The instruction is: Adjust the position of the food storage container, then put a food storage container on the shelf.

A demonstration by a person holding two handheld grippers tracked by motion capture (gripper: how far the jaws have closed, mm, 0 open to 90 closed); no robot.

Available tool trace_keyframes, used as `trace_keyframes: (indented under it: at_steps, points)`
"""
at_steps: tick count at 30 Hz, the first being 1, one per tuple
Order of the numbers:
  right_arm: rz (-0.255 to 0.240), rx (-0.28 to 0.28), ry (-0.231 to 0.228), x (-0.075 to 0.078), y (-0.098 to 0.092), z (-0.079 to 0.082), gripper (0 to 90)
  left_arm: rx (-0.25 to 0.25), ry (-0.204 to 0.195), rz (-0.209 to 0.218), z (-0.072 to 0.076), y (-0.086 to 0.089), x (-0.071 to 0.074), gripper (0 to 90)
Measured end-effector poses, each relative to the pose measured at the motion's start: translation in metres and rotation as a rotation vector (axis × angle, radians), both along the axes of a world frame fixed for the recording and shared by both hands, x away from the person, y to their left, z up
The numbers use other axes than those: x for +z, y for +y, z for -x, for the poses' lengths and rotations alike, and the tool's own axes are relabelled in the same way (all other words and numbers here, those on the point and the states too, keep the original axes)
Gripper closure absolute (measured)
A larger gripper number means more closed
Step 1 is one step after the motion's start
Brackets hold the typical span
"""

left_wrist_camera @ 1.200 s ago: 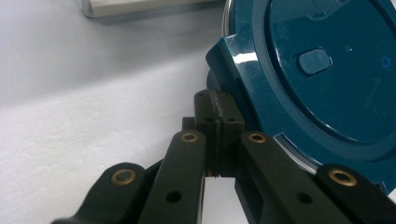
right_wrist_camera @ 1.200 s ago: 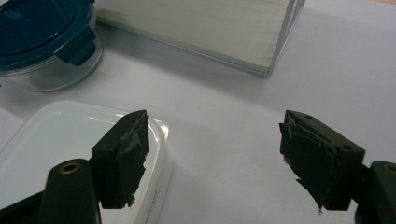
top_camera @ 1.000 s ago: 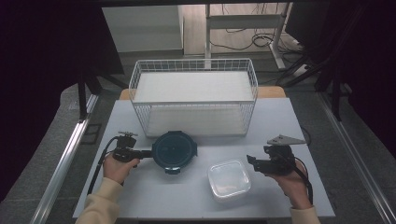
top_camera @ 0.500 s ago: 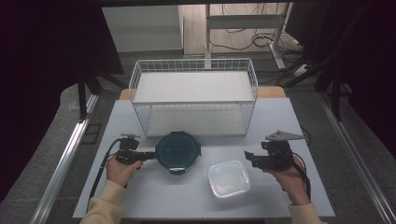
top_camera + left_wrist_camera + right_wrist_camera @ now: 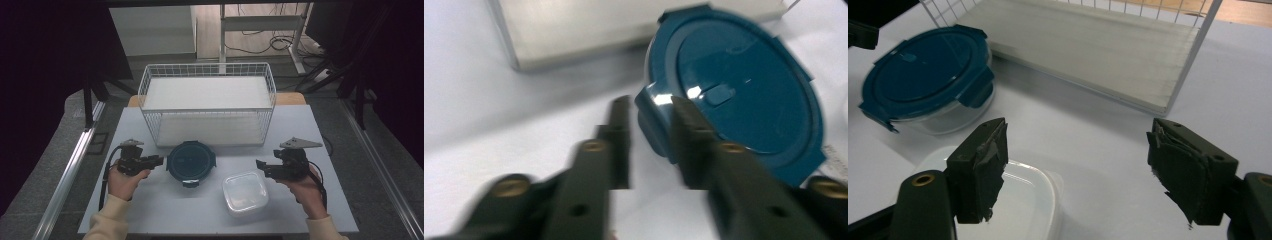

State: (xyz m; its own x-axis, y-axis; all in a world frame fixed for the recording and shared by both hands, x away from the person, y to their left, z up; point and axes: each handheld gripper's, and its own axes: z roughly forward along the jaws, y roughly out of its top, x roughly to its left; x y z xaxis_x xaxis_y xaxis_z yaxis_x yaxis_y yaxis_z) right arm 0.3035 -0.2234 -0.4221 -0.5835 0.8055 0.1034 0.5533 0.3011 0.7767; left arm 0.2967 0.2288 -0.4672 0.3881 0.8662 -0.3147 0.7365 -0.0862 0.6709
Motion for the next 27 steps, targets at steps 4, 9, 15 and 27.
trace_keyframes:
  at_steps: [4,9,15,27]
  points:
    - [-0.032,0.010,0.007,0.004,-0.001,0.005,23.6,0.021,-0.030,0.014,0.012,0.000,0.014,36.6]
    - [-0.070,0.053,0.041,0.009,0.006,0.006,21.1,0.020,-0.028,0.048,0.021,0.001,0.018,25.5]
    - [-0.110,0.077,0.052,0.009,0.012,0.005,20.1,0.012,-0.018,0.062,0.025,0.004,0.015,22.9]
    - [-0.135,0.104,0.071,0.007,0.023,0.001,19.6,0.021,-0.036,0.079,0.028,0.005,0.020,20.5]
